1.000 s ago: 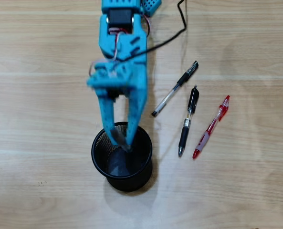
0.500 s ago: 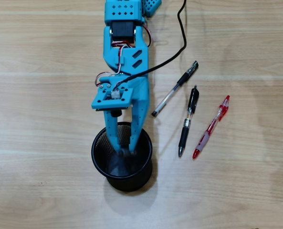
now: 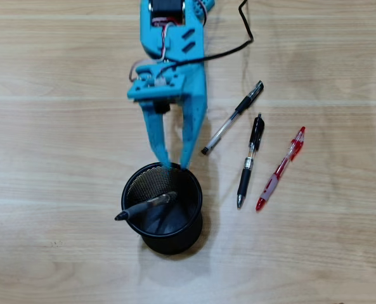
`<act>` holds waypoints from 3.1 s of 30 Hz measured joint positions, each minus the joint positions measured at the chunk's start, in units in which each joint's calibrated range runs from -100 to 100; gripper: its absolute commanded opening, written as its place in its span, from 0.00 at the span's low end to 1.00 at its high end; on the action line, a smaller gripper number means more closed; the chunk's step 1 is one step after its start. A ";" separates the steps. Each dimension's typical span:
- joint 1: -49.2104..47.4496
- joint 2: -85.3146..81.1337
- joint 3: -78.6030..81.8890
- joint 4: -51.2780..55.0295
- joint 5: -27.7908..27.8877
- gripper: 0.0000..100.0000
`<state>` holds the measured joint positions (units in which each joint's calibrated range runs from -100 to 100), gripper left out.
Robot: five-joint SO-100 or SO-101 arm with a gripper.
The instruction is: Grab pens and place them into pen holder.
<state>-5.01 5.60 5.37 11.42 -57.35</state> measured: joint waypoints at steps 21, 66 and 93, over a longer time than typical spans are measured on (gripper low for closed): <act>-15.25 -14.16 -0.44 41.35 -8.36 0.02; -16.33 9.67 -4.97 58.56 -14.23 0.18; -17.41 18.91 -5.95 58.56 -19.58 0.16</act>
<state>-22.42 24.51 -0.58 69.98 -76.94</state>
